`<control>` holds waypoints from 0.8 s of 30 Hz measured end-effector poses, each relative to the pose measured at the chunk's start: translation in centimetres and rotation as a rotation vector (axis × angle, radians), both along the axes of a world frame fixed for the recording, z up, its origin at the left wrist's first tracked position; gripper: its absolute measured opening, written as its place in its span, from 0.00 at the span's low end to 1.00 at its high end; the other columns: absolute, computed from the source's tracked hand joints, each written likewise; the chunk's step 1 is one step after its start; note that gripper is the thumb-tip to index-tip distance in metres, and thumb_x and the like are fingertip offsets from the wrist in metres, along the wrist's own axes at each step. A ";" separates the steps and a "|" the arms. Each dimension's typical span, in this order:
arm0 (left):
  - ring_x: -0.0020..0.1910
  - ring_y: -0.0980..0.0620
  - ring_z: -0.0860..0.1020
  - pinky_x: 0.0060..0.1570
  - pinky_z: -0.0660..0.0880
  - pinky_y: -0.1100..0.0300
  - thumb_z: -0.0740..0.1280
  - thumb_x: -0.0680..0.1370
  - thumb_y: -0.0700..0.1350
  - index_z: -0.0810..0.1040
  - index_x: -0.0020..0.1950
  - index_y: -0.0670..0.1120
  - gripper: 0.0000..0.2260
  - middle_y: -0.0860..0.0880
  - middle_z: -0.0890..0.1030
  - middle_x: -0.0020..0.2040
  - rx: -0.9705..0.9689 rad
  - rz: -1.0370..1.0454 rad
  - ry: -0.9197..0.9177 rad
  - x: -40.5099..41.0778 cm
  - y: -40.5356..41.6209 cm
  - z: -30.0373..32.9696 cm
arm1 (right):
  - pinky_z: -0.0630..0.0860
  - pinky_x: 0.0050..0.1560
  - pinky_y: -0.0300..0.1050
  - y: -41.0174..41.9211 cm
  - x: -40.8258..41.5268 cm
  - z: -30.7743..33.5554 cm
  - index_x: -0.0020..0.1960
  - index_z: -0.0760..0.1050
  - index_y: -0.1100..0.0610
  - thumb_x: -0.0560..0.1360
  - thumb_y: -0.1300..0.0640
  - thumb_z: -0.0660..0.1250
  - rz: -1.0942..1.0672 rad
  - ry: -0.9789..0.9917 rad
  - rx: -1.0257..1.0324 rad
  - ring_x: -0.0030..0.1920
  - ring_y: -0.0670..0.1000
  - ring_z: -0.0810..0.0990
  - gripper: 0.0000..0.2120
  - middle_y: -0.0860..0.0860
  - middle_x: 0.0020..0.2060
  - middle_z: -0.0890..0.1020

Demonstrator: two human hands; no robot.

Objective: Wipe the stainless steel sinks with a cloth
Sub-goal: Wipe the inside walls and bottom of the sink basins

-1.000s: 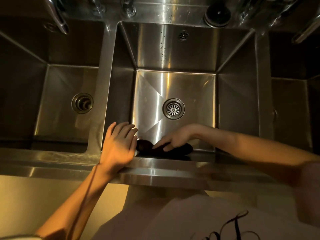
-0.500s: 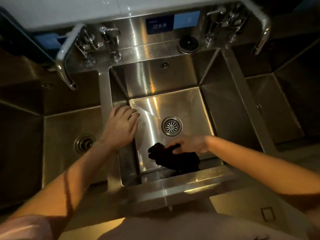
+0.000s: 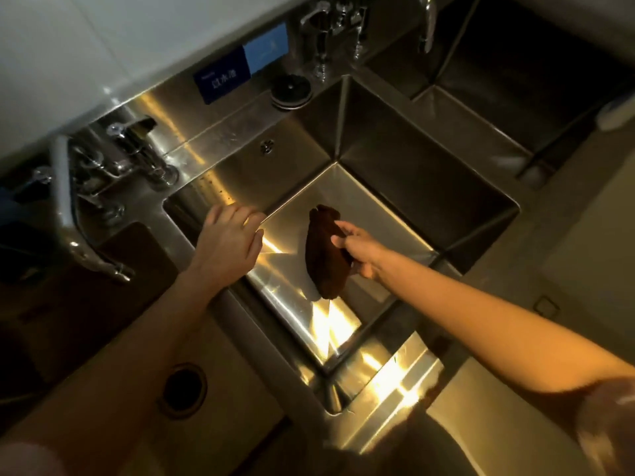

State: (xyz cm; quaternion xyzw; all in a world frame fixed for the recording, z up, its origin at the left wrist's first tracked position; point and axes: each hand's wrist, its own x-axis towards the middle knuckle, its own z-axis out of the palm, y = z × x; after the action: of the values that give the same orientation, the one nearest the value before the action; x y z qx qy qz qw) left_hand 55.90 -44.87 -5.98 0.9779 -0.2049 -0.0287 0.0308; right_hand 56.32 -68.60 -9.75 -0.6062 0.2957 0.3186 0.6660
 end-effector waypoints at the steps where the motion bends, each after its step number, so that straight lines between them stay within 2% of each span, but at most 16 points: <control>1: 0.59 0.42 0.75 0.63 0.67 0.44 0.53 0.78 0.50 0.78 0.61 0.43 0.20 0.44 0.79 0.58 -0.009 -0.016 0.007 0.3 0.2 -0.1 | 0.76 0.46 0.47 0.4 0.5 -0.3 0.71 0.66 0.51 0.82 0.65 0.55 -0.070 -0.012 0.007 0.62 0.55 0.75 0.20 0.56 0.65 0.75; 5: 0.60 0.42 0.75 0.62 0.66 0.44 0.52 0.78 0.51 0.78 0.61 0.43 0.22 0.44 0.79 0.59 -0.036 -0.058 0.048 1.0 1.7 -0.9 | 0.75 0.57 0.54 1.5 2.8 -1.9 0.72 0.65 0.49 0.81 0.65 0.56 -0.332 -0.041 0.054 0.61 0.56 0.76 0.22 0.55 0.66 0.74; 8: 0.59 0.43 0.75 0.61 0.67 0.43 0.53 0.77 0.53 0.77 0.62 0.43 0.22 0.43 0.79 0.60 -0.072 -0.122 0.084 1.1 3.0 -1.7 | 0.76 0.53 0.57 1.4 4.6 -3.1 0.72 0.64 0.49 0.81 0.66 0.56 -0.488 -0.062 0.120 0.56 0.56 0.77 0.22 0.56 0.64 0.74; 9: 0.59 0.43 0.75 0.60 0.68 0.44 0.53 0.77 0.53 0.77 0.62 0.43 0.22 0.43 0.79 0.60 -0.086 -0.150 0.091 1.2 3.2 -2.0 | 0.75 0.55 0.60 1.2 5.2 -3.6 0.73 0.63 0.49 0.81 0.66 0.56 -0.550 -0.061 0.166 0.57 0.56 0.77 0.23 0.56 0.65 0.74; 11: 0.59 0.45 0.75 0.60 0.68 0.45 0.54 0.77 0.54 0.77 0.63 0.43 0.23 0.44 0.78 0.60 -0.110 -0.193 0.111 1.3 3.4 -2.3 | 0.70 0.63 0.66 0.8 6.2 -4.6 0.74 0.61 0.48 0.81 0.67 0.56 -0.703 -0.053 0.268 0.65 0.59 0.73 0.25 0.56 0.68 0.71; 13: 0.61 0.46 0.74 0.61 0.68 0.46 0.54 0.78 0.55 0.76 0.64 0.44 0.23 0.45 0.78 0.61 -0.130 -0.213 0.127 1.3 3.4 -2.5 | 0.67 0.65 0.68 0.5 7.4 -5.6 0.75 0.59 0.48 0.81 0.67 0.55 -0.859 -0.060 0.362 0.69 0.61 0.70 0.26 0.57 0.71 0.69; 17: 0.62 0.47 0.73 0.63 0.66 0.47 0.54 0.78 0.55 0.74 0.66 0.46 0.23 0.47 0.77 0.63 -0.143 -0.233 0.144 1.4 3.5 -2.9 | 0.64 0.66 0.70 0.6 10.1 -7.7 0.75 0.58 0.48 0.81 0.68 0.56 -1.088 -0.123 0.484 0.70 0.63 0.68 0.27 0.60 0.71 0.67; 24: 0.63 0.49 0.72 0.63 0.68 0.47 0.52 0.79 0.55 0.73 0.67 0.47 0.22 0.49 0.76 0.64 -0.127 -0.232 0.134 1.7 3.8 -3.7 | 0.61 0.68 0.69 -0.2 14.1 -12.9 0.76 0.56 0.48 0.79 0.69 0.58 -1.256 -0.266 0.599 0.71 0.63 0.65 0.31 0.60 0.73 0.65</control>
State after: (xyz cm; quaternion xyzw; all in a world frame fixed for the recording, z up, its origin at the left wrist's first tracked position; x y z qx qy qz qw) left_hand 57.59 -41.10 -9.70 0.9397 -0.3152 -0.0843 0.1027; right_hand 70.46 -68.81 -22.64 -0.1457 0.4051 -0.1348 0.8925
